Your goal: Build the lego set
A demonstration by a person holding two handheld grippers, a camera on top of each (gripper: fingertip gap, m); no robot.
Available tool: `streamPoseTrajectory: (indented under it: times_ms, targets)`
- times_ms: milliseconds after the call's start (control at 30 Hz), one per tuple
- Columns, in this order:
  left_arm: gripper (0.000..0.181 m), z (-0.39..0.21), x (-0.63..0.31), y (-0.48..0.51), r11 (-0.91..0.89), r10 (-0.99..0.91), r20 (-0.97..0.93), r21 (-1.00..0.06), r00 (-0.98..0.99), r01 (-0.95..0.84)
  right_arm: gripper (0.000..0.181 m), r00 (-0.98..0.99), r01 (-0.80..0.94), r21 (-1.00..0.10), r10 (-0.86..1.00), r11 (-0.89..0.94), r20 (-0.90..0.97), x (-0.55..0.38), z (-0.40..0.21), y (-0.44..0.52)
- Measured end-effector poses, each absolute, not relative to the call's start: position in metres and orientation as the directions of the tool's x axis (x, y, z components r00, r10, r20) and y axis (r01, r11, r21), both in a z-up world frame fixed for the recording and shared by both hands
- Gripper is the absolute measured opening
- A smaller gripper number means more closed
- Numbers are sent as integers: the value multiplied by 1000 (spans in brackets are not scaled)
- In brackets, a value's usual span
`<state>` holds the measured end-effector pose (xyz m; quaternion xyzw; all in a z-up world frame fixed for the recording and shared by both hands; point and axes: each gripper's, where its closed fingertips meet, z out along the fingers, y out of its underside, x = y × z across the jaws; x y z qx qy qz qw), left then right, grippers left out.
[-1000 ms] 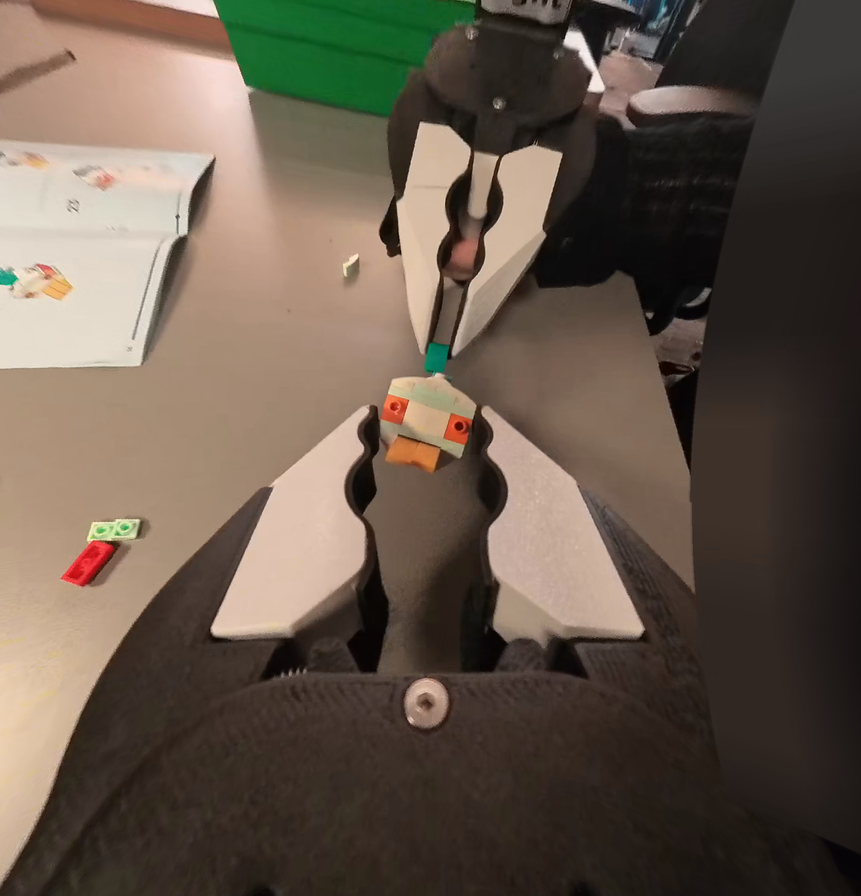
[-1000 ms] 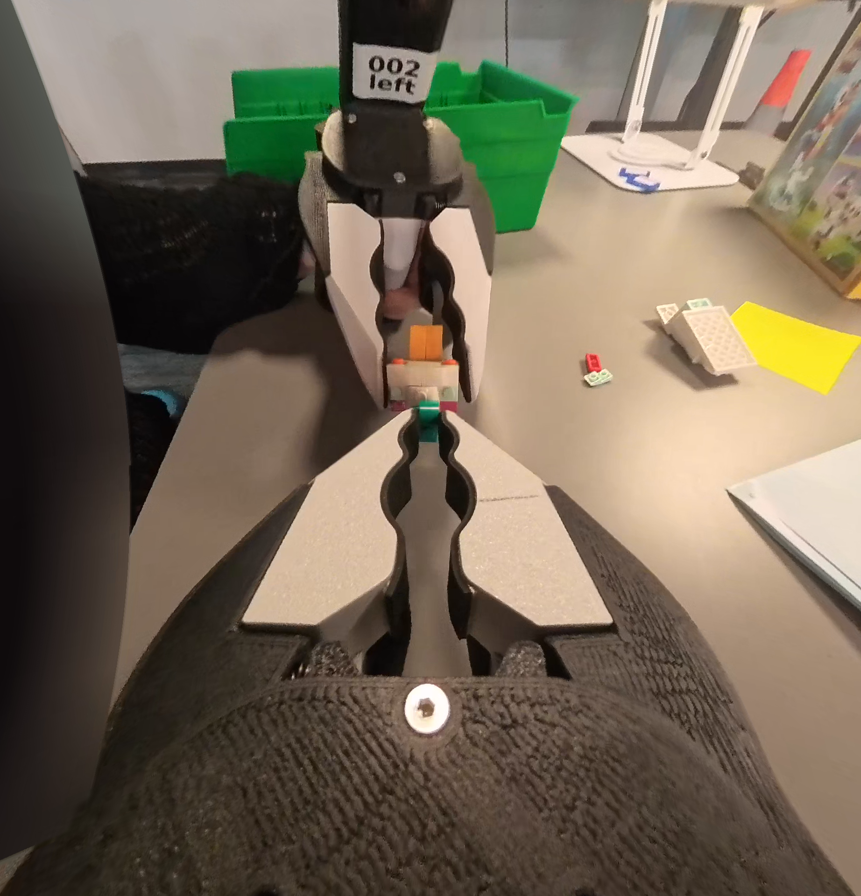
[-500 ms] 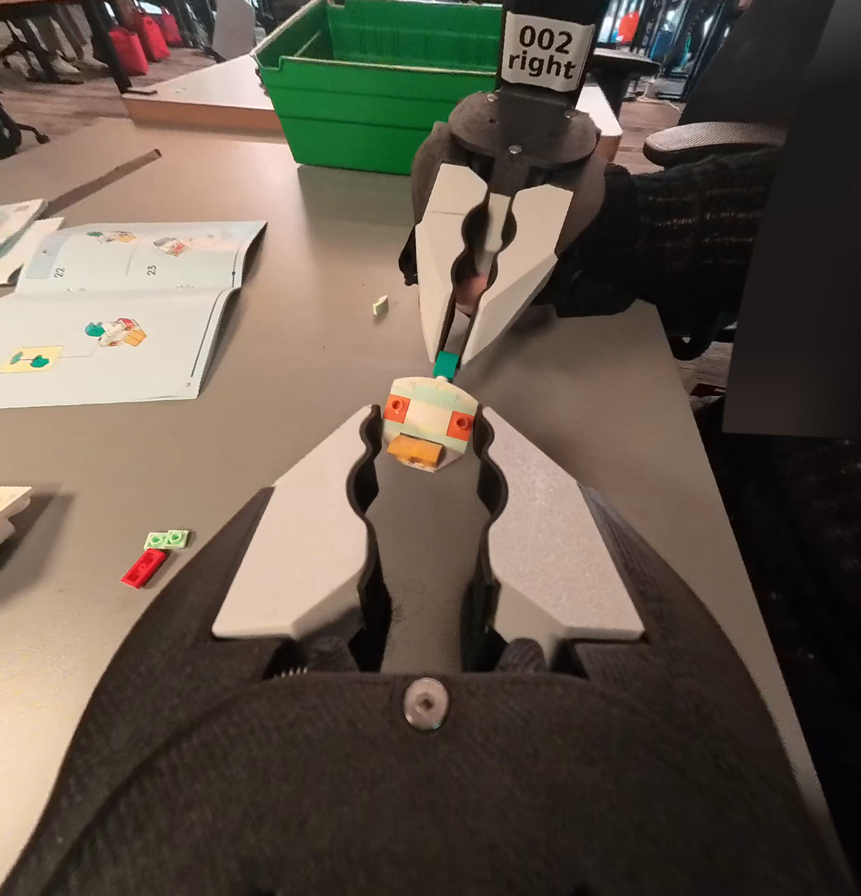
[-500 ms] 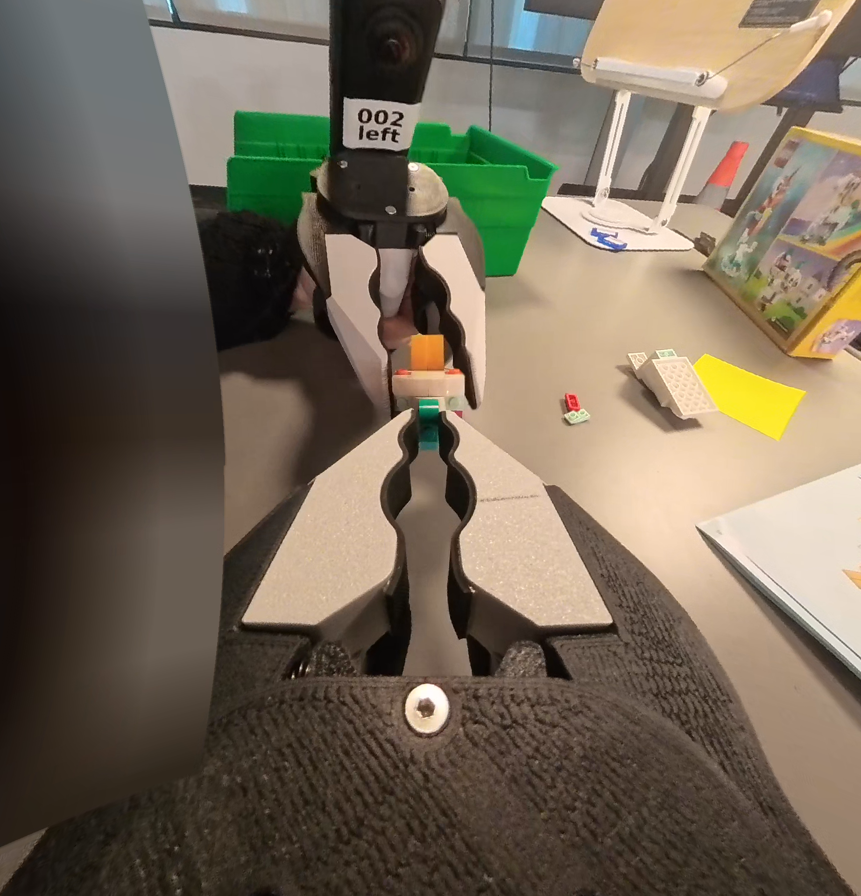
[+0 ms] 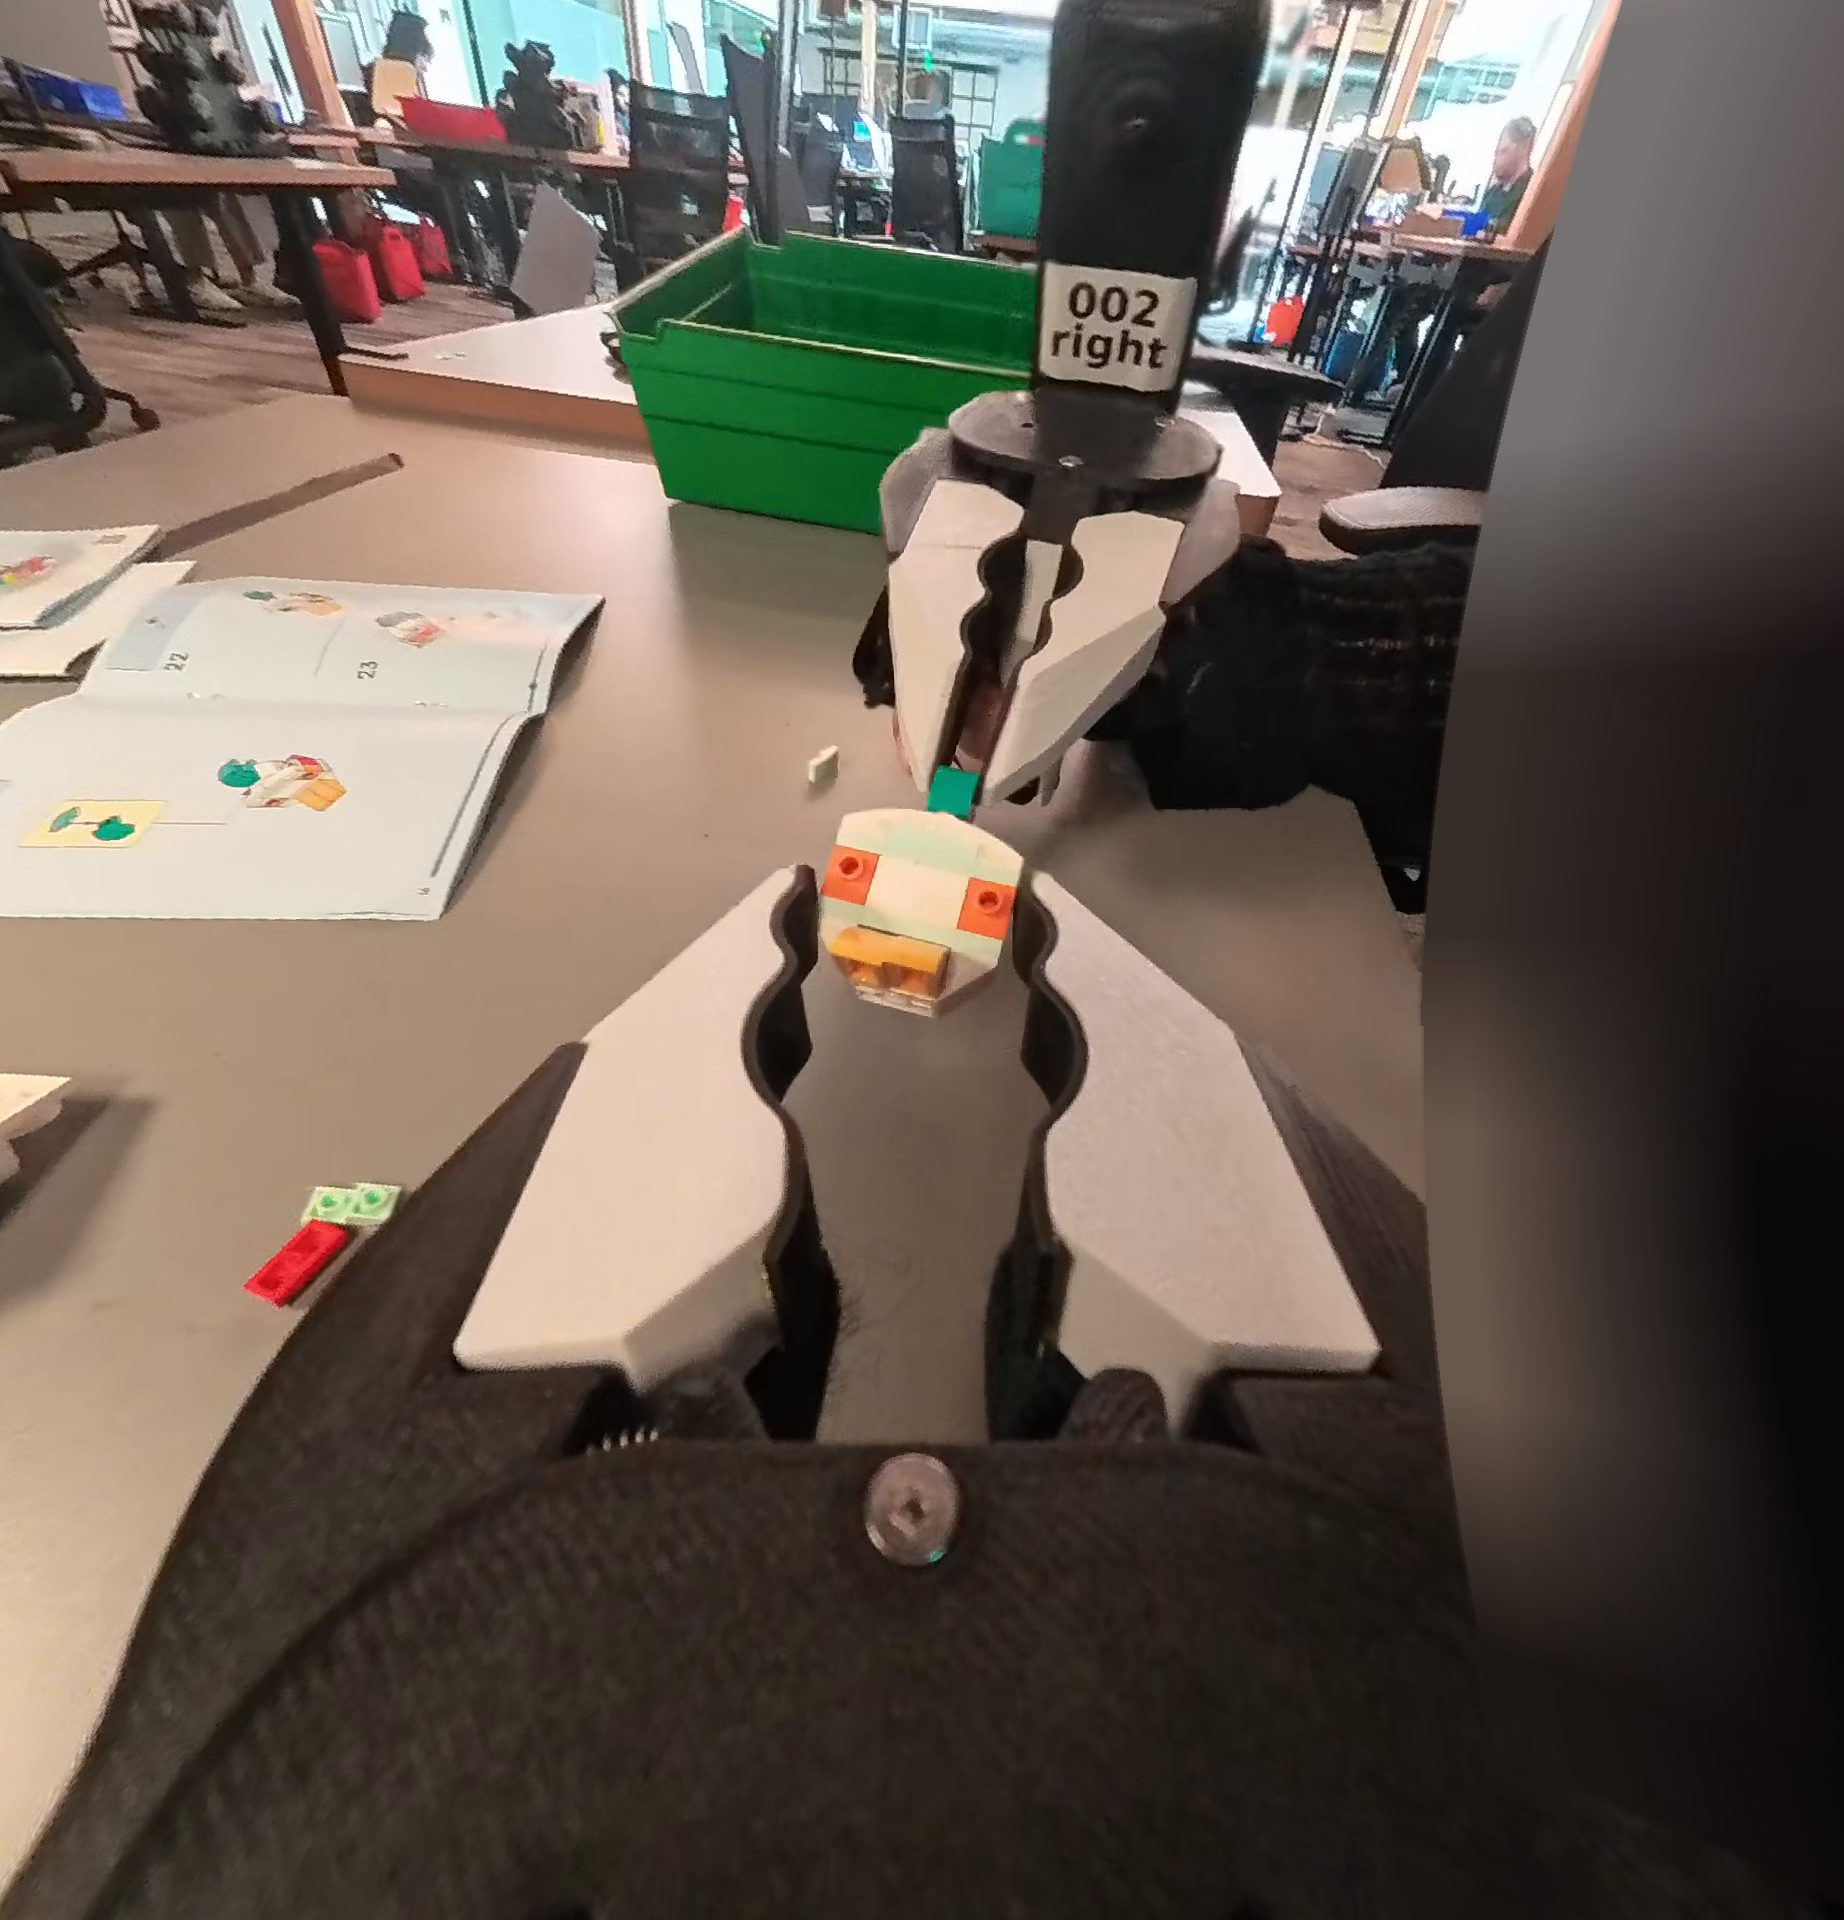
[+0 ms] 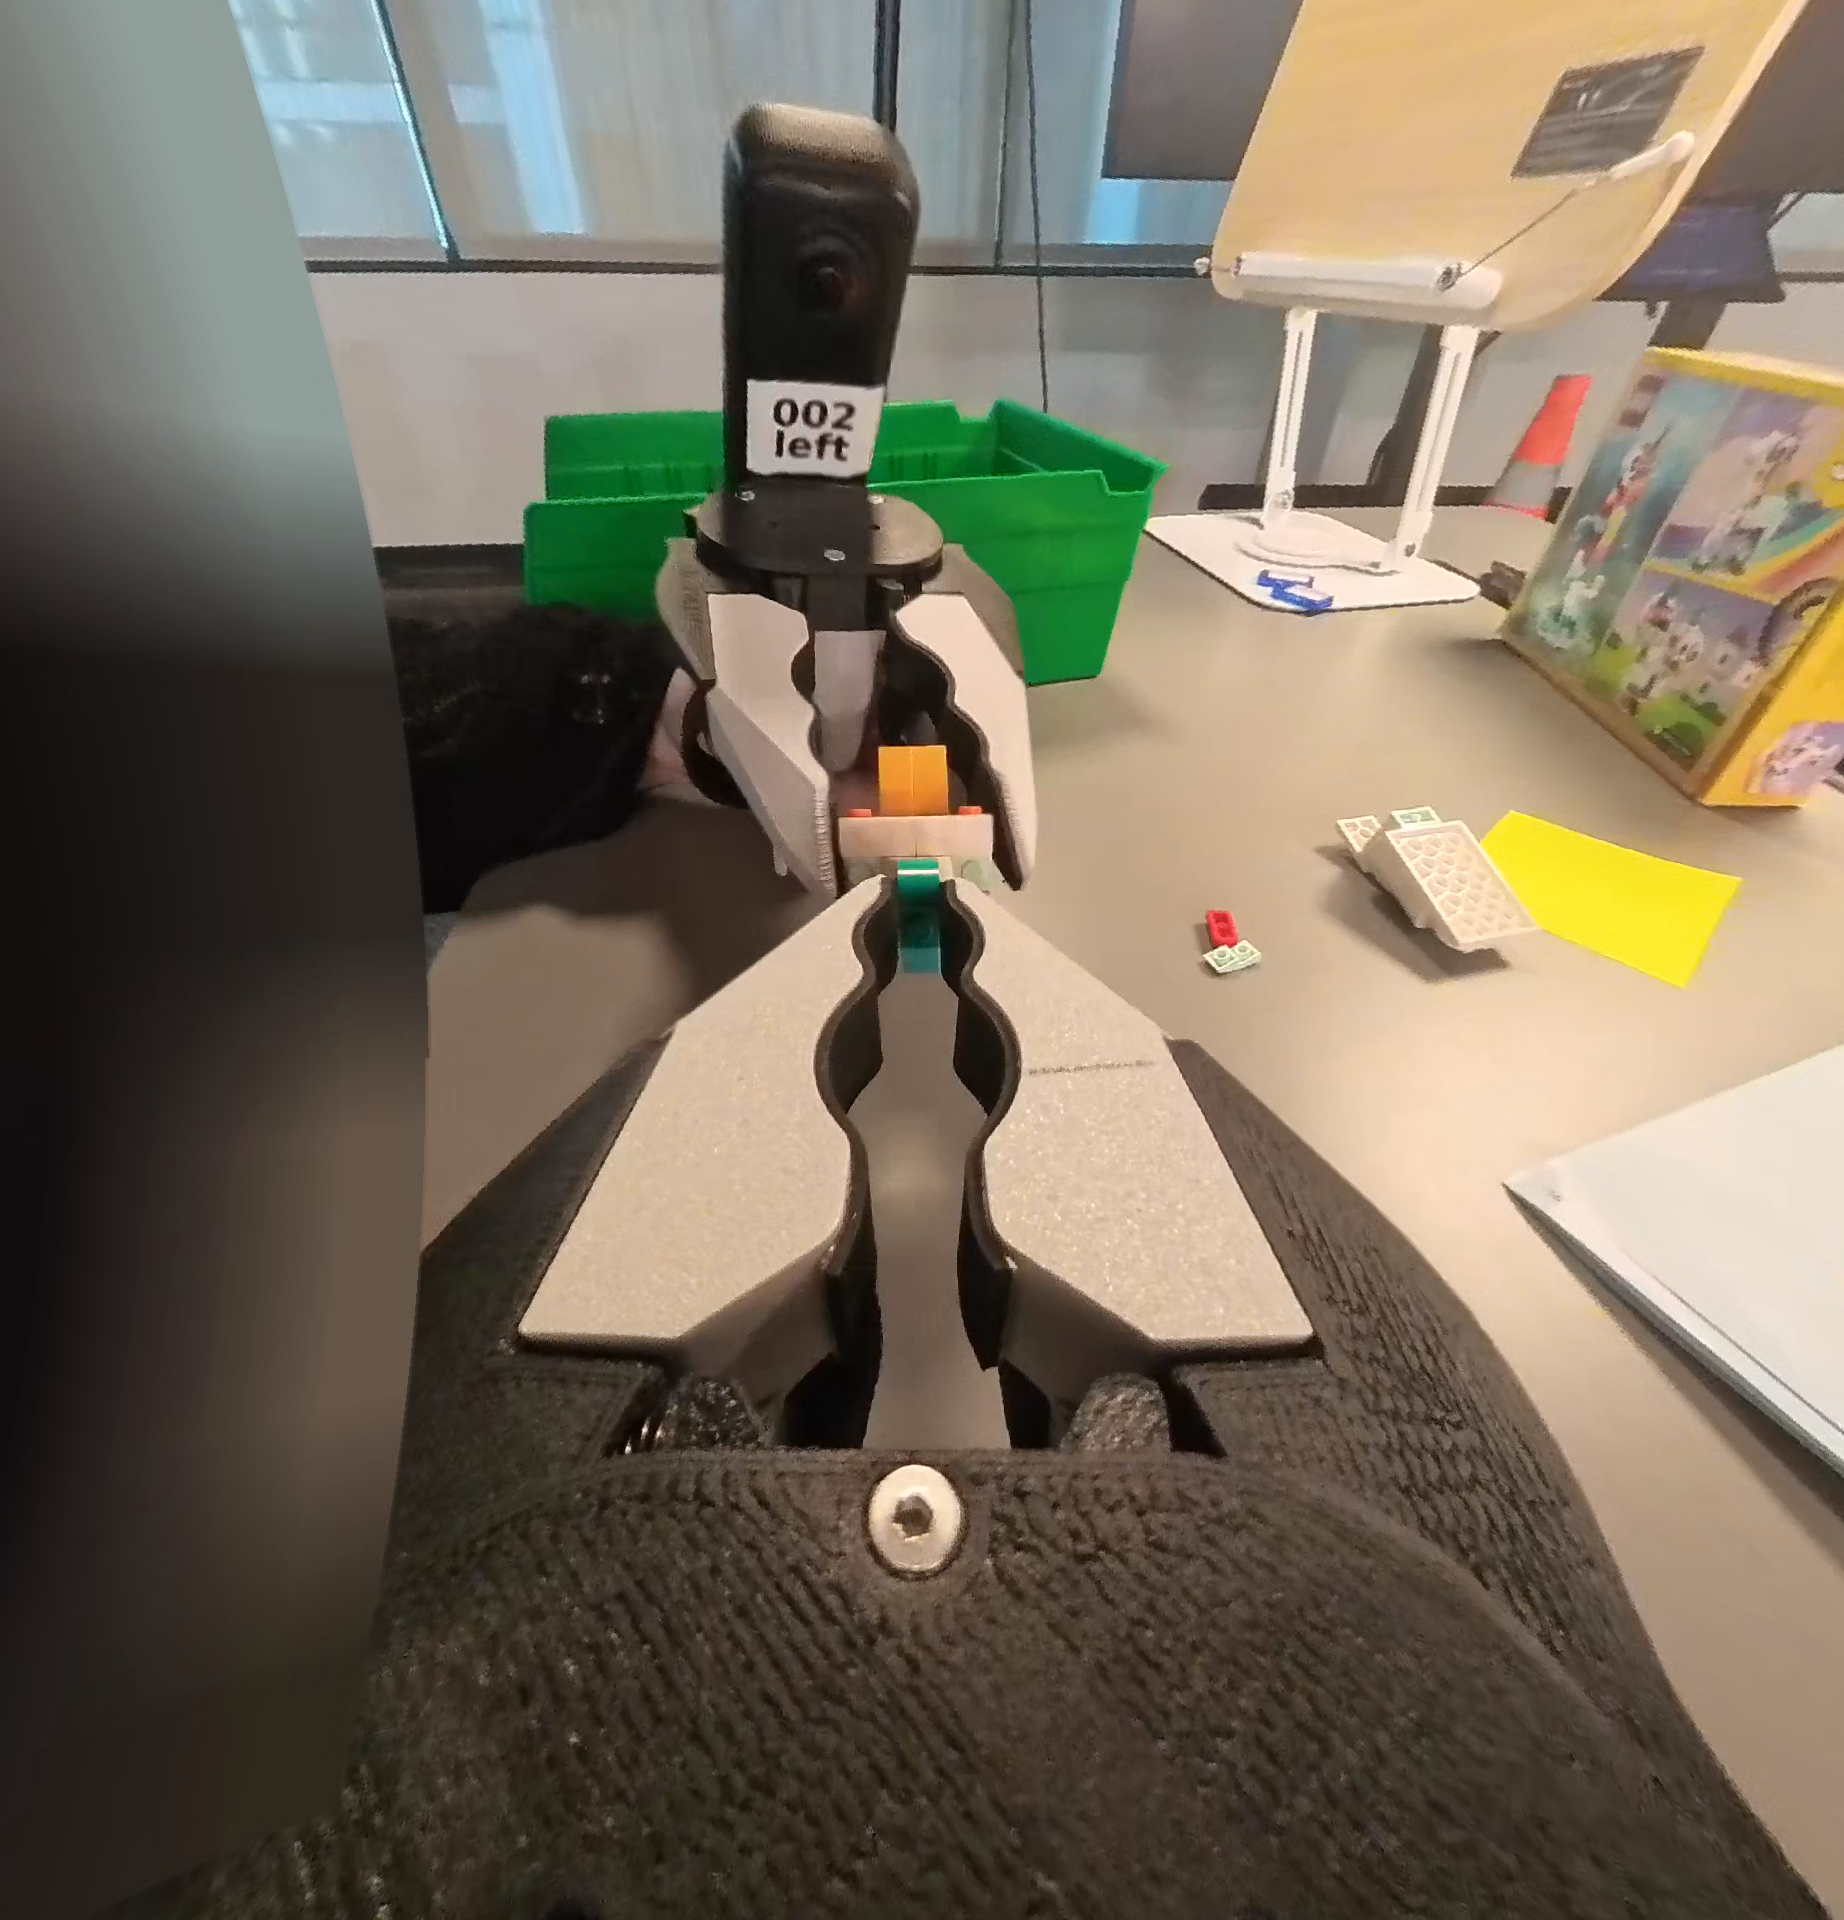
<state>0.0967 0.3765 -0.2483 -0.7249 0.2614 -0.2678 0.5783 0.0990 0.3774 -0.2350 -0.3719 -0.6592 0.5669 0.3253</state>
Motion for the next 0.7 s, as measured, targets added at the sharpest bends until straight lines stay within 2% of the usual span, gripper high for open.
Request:
streamPoseTrajectory:
  times_ms: [167,467,700]
  targets:
    - [37,-246,95,377,-201,-690,115,-979,714,-36,5,-508,116,-991,861,70,2,97,-232,377]
    - [37,-247,99,375,-209,-706,122,-977,697,-41,5,-578,221,-974,796,-59,-179,101,-234,376]
    - [37,-245,98,375,-209,-712,141,-978,688,-16,5,-573,195,-978,800,-78,-178,99,-232,375]
